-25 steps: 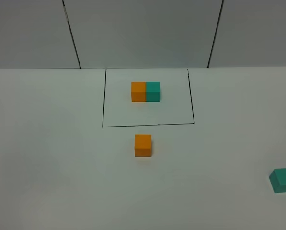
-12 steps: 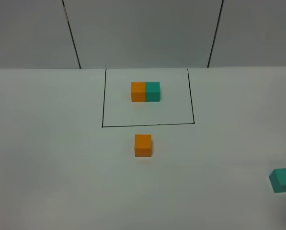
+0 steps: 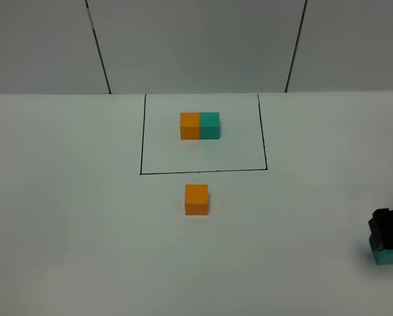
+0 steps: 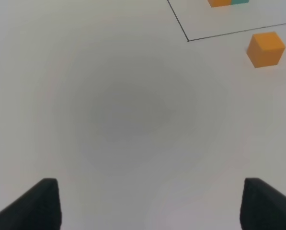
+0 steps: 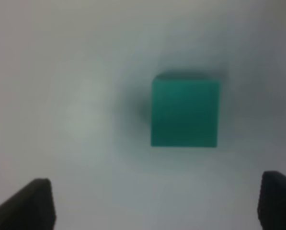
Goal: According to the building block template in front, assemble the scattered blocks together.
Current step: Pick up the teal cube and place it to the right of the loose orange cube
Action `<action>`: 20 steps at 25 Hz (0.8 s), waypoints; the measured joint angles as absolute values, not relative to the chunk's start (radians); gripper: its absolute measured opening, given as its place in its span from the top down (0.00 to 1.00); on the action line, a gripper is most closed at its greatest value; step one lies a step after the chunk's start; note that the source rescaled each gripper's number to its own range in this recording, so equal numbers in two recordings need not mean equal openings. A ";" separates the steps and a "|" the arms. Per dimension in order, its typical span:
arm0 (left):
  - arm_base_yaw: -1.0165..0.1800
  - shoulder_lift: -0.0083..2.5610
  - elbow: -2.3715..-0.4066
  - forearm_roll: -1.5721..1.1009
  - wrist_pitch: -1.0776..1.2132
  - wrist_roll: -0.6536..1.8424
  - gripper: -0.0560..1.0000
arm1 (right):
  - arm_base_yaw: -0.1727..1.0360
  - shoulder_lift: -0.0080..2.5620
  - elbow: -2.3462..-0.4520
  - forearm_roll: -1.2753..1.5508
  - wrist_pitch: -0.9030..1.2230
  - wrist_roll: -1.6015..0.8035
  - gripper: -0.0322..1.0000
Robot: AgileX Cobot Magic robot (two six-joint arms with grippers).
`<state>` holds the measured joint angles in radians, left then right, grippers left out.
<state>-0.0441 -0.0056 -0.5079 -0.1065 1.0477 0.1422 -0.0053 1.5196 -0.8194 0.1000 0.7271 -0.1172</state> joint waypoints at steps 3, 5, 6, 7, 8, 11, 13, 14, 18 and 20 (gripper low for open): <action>-0.044 -0.006 -0.508 -0.107 1.048 0.142 0.25 | -0.005 1.583 -0.819 0.075 0.687 -0.117 0.25; -0.044 -0.006 -0.508 -0.107 1.048 0.142 0.25 | -0.005 1.607 -0.820 0.074 0.667 -0.117 0.25; -0.044 -0.006 -0.508 -0.107 1.048 0.142 0.25 | -0.005 1.618 -0.823 0.074 0.664 -0.117 0.25; -0.044 -0.006 -0.508 -0.107 1.048 0.142 0.25 | -0.005 1.624 -0.828 0.074 0.661 -0.117 0.25; -0.044 -0.006 -0.508 -0.107 1.048 0.142 0.25 | -0.005 1.627 -0.829 0.074 0.654 -0.117 0.25; -0.044 -0.006 -0.508 -0.107 1.048 0.142 0.25 | -0.005 1.635 -0.830 0.068 0.625 -0.117 0.25; -0.044 -0.006 -0.508 -0.107 1.048 0.142 0.25 | -0.005 1.649 -0.830 0.065 0.610 -0.116 0.25; -0.044 -0.006 -0.508 -0.107 1.048 0.142 0.25 | -0.005 1.659 -0.831 0.060 0.602 -0.116 0.25; -0.044 -0.006 -0.508 -0.107 1.048 0.142 0.25 | -0.005 1.714 -0.853 0.047 0.588 -0.116 0.25; -0.044 -0.006 -0.508 -0.107 1.048 0.142 0.25 | -0.005 1.745 -0.869 0.045 0.587 -0.116 0.26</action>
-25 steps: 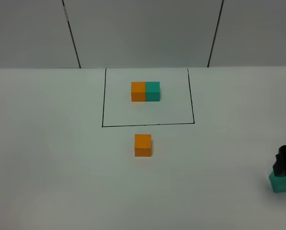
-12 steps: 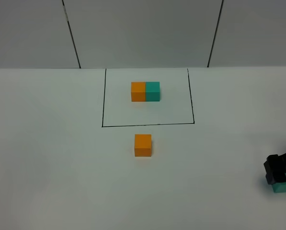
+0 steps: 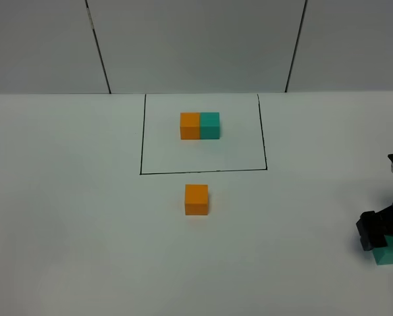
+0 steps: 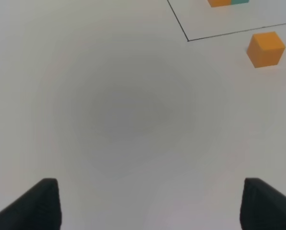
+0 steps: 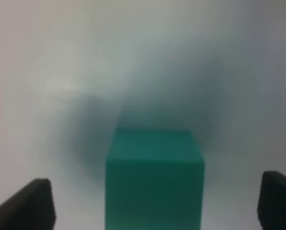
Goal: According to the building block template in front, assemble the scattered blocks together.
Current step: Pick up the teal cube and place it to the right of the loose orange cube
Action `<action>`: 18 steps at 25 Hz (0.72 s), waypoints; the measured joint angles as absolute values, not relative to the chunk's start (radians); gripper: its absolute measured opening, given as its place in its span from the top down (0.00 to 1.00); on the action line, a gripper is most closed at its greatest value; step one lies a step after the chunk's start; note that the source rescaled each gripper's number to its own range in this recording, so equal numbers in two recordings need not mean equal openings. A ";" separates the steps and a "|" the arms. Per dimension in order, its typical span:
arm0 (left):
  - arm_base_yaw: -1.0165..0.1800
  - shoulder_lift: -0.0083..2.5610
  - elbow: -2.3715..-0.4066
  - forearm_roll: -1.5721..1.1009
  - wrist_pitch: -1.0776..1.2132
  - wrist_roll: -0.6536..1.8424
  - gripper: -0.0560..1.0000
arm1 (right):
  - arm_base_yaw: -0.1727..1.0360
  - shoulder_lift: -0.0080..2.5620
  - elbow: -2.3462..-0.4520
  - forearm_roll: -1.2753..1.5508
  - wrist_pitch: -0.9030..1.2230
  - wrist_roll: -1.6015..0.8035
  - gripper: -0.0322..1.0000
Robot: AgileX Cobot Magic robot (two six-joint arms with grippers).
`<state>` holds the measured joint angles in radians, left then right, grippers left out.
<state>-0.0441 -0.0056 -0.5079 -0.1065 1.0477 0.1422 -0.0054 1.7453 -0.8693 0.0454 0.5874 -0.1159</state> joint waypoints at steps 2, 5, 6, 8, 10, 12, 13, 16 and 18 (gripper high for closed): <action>-0.044 -0.006 -0.508 -0.107 1.048 0.142 0.25 | -0.005 1.771 -0.880 0.045 0.587 -0.115 0.29; -0.044 -0.006 -0.508 -0.107 1.048 0.142 0.25 | -0.005 1.804 -0.889 0.045 0.592 -0.112 0.38; -0.044 -0.006 -0.508 -0.107 1.048 0.142 0.25 | -0.005 1.810 -0.890 0.045 0.592 -0.111 0.42; -0.044 -0.006 -0.508 -0.107 1.048 0.142 0.25 | -0.005 1.817 -0.890 0.045 0.601 -0.109 0.50; -0.044 -0.006 -0.508 -0.107 1.048 0.142 0.25 | -0.005 1.819 -0.890 0.044 0.615 -0.101 0.61; -0.044 -0.006 -0.508 -0.107 1.048 0.142 0.25 | -0.005 1.821 -0.890 0.044 0.634 -0.093 0.74; -0.044 -0.006 -0.508 -0.107 1.048 0.142 0.25 | -0.005 1.821 -0.890 0.042 0.643 -0.091 0.84; -0.044 -0.006 -0.508 -0.107 1.048 0.142 0.25 | -0.005 1.821 -0.907 0.025 0.689 -0.090 0.97; -0.044 -0.006 -0.508 -0.107 1.048 0.141 0.25 | -0.002 1.822 -0.941 0.018 0.740 -0.098 0.97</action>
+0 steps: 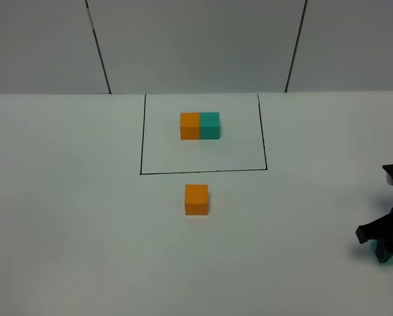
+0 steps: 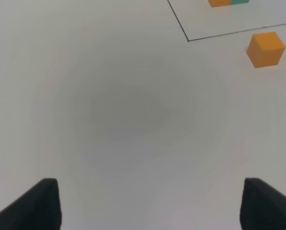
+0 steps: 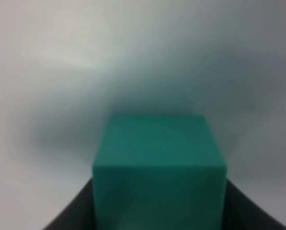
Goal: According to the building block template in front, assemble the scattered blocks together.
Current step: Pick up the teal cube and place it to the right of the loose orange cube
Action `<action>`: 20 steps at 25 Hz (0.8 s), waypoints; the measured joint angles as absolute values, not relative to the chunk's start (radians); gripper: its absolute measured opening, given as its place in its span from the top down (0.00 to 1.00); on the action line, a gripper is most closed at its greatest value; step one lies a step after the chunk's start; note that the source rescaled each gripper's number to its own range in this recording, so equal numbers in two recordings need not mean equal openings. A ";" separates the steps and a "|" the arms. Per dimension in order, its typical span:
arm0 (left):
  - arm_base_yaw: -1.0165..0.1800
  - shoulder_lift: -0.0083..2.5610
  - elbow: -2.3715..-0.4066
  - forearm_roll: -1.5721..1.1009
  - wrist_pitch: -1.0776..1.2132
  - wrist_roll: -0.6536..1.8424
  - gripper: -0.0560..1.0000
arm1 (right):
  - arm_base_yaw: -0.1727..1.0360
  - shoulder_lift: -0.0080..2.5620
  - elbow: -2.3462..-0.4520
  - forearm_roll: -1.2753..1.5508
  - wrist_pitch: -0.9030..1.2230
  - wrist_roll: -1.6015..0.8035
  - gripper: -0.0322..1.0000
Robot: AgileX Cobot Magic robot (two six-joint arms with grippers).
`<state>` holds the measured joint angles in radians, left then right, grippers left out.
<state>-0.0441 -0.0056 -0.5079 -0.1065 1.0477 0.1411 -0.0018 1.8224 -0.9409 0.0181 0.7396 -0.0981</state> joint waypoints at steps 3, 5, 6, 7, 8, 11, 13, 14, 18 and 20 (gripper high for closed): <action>-0.044 -0.006 -0.508 -0.107 1.048 0.141 0.25 | 0.039 1.822 -1.019 0.011 0.826 -0.200 0.97; -0.044 -0.006 -0.508 -0.107 1.048 0.141 0.25 | 0.091 1.822 -1.091 0.000 0.871 -0.297 0.97; -0.044 -0.006 -0.508 -0.107 1.048 0.141 0.25 | 0.120 1.823 -1.123 0.000 0.884 -0.352 0.97; -0.044 -0.006 -0.508 -0.107 1.048 0.141 0.25 | 0.145 1.823 -1.160 0.000 0.898 -0.407 0.97; -0.044 -0.006 -0.508 -0.107 1.048 0.141 0.25 | 0.173 1.823 -1.196 0.000 0.904 -0.460 0.97; -0.044 -0.006 -0.508 -0.107 1.048 0.141 0.25 | 0.252 1.829 -1.281 0.000 0.914 -0.613 0.97; -0.044 -0.006 -0.508 -0.107 1.048 0.141 0.25 | 0.304 1.852 -1.339 -0.007 0.941 -0.685 0.97; -0.044 -0.006 -0.508 -0.107 1.048 0.141 0.25 | 0.324 1.873 -1.374 -0.011 0.959 -0.710 0.97; -0.044 -0.006 -0.508 -0.107 1.048 0.141 0.25 | 0.411 1.976 -1.507 -0.048 1.028 -0.780 0.97; -0.044 -0.006 -0.508 -0.107 1.048 0.141 0.25 | 0.445 2.025 -1.566 -0.073 1.059 -0.804 0.97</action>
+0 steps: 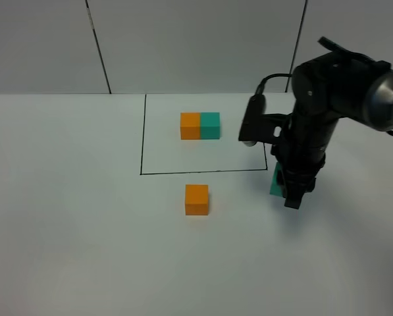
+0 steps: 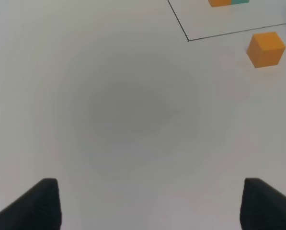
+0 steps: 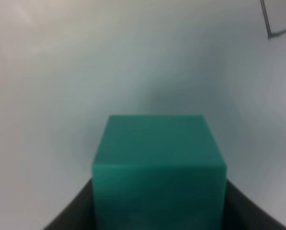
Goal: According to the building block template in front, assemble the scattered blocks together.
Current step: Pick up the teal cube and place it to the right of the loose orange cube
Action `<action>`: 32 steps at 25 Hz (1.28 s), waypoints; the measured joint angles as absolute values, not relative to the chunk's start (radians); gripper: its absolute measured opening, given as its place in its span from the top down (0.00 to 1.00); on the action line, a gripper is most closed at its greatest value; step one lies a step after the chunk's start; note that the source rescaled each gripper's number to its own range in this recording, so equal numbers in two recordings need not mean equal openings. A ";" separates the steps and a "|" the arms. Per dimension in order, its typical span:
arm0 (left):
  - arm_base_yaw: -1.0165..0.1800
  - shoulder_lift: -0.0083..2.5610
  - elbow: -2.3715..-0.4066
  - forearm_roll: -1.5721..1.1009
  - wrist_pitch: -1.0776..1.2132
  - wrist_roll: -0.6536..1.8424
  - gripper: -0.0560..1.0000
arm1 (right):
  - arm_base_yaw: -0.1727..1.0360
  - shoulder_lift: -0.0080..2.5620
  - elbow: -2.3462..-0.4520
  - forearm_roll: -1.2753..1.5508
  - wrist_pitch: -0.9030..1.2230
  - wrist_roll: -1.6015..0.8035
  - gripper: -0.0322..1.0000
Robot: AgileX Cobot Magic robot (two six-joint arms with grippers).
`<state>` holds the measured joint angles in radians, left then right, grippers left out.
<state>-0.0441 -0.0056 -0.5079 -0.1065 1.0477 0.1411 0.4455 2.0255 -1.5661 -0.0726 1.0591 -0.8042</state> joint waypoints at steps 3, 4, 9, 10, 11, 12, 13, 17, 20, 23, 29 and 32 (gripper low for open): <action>-0.044 -0.006 -0.508 -0.107 1.048 0.141 0.25 | 0.483 2.090 -1.643 -0.083 1.096 -0.857 0.97; -0.044 -0.006 -0.508 -0.107 1.048 0.141 0.25 | 0.493 2.109 -1.663 -0.084 1.101 -0.875 0.97; -0.044 -0.006 -0.508 -0.107 1.048 0.141 0.25 | 0.523 2.179 -1.708 -0.082 1.111 -0.945 0.97; -0.044 -0.006 -0.508 -0.107 1.048 0.141 0.25 | 0.527 2.189 -1.708 -0.082 1.111 -0.954 0.97; -0.044 -0.006 -0.508 -0.107 1.048 0.141 0.25 | 0.532 2.198 -1.708 -0.082 1.110 -0.959 0.97; -0.044 -0.006 -0.508 -0.107 1.048 0.141 0.25 | 0.534 2.207 -1.708 -0.081 1.104 -0.961 0.97; -0.044 -0.006 -0.508 -0.107 1.048 0.141 0.25 | 0.536 2.214 -1.708 -0.081 1.096 -0.959 0.97; -0.044 -0.006 -0.508 -0.107 1.048 0.141 0.25 | 0.540 2.265 -1.762 -0.073 1.086 -0.919 0.97; -0.044 -0.006 -0.508 -0.107 1.048 0.142 0.25 | 0.541 2.314 -1.818 -0.063 1.116 -0.910 0.97; -0.044 -0.006 -0.508 -0.107 1.048 0.142 0.25 | 0.541 2.345 -1.854 -0.033 1.139 -0.910 0.97; -0.044 -0.006 -0.508 -0.107 1.048 0.142 0.25 | 0.542 2.353 -1.869 0.006 1.133 -0.907 0.97; -0.044 -0.006 -0.508 -0.107 1.048 0.142 0.25 | 0.542 2.354 -1.869 0.025 1.116 -0.907 0.97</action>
<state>-0.0441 -0.0056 -0.5079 -0.1065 1.0477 0.1420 0.5418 2.3537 -1.8685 0.0246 1.1162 -0.9074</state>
